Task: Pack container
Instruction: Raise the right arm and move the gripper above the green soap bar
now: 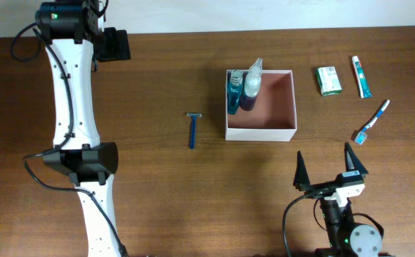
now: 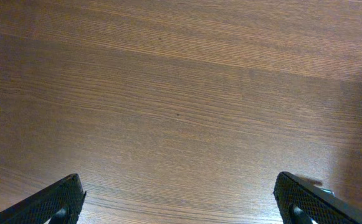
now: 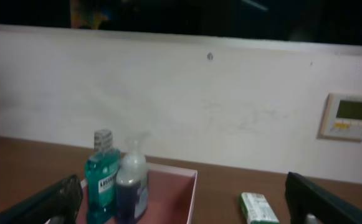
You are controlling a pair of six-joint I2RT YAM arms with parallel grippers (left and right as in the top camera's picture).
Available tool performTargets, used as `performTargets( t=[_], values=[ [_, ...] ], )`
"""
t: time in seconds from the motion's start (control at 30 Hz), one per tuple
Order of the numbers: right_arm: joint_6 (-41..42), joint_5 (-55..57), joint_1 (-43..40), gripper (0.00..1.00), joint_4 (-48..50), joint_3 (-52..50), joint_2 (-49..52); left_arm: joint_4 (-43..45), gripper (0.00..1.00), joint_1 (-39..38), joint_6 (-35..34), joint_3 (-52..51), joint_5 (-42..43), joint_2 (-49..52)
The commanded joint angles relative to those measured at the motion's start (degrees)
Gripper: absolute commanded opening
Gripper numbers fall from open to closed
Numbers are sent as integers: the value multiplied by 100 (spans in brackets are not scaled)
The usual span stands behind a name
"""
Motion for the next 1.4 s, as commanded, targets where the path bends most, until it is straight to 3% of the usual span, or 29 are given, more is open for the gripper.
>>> performTargets(
  t=[0.0,0.17,0.33,0.57,0.8,0.93,1.13,1.37],
  values=[
    [0,48,-52,99,37,750,216,9,99,22,-70,-2,-83,50],
    [-599,144,-529,99,-787,2433,1462,-15,99,22,-70,-2,-85,50],
    [-1193,162,-1263,99,-2905,4817,3300,-31,99,22,-70,-2,-85,50],
    [-1189,-396,-2693,99,-6186,8295,6288,-31,99,22,-70,-2,-85,50],
    [-1165,-1067,-3182,99,-8367,10893,8725,-28,99,22,-70,-2,-85,50],
    [-1172,-1189,-3073,99,-8817,11501,9431,-28,99,22,-70,-2,-85,50],
    [-2092,-1185,-2680,99,-8911,11516,10124,-28,99,22,-70,-2,-85,50],
    [-2129,-1187,-2339,99,-8727,11516,10574,-31,99,22,-70,-2,-85,50]
  ],
)
